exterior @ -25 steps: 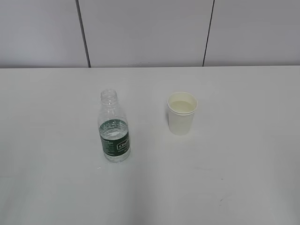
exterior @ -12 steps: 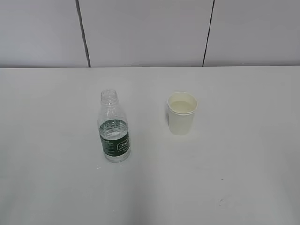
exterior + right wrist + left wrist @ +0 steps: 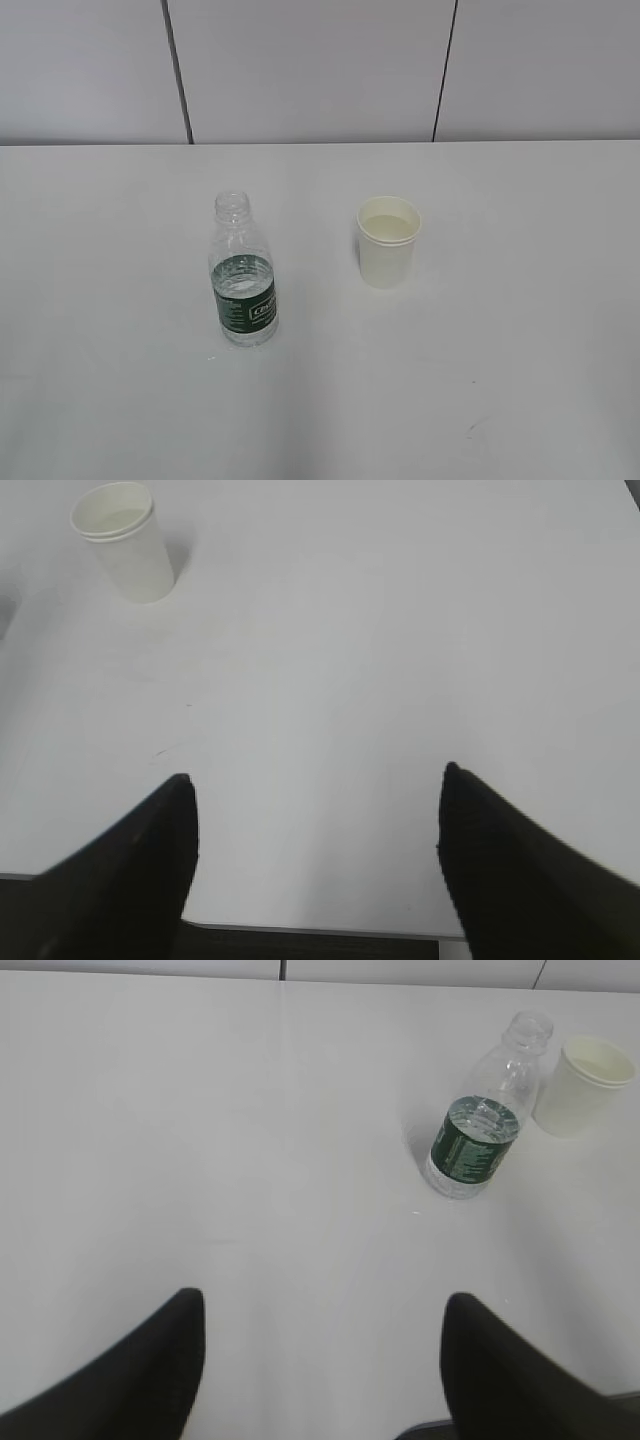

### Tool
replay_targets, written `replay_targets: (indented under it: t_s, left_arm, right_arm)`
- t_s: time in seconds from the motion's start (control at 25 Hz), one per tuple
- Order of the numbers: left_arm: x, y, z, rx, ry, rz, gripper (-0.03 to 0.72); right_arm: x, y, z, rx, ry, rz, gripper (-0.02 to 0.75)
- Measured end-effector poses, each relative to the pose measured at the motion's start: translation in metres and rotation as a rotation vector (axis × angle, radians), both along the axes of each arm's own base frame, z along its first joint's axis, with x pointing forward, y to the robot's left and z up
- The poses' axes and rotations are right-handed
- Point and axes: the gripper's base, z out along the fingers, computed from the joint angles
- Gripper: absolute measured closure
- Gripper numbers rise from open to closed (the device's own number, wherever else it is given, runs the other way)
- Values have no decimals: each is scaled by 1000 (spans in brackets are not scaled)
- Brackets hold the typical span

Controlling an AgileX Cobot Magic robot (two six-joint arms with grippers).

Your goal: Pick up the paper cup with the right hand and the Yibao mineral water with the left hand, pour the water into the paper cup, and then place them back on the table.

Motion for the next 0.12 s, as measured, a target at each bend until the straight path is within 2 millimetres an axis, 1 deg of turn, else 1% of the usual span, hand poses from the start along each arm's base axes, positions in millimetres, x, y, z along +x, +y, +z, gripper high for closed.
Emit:
replay_targets:
  t_s: [0.12]
  left_arm:
    - [0,0,0,0,0,0,230]
  right_arm:
    - [0,0,0,0,0,0,153]
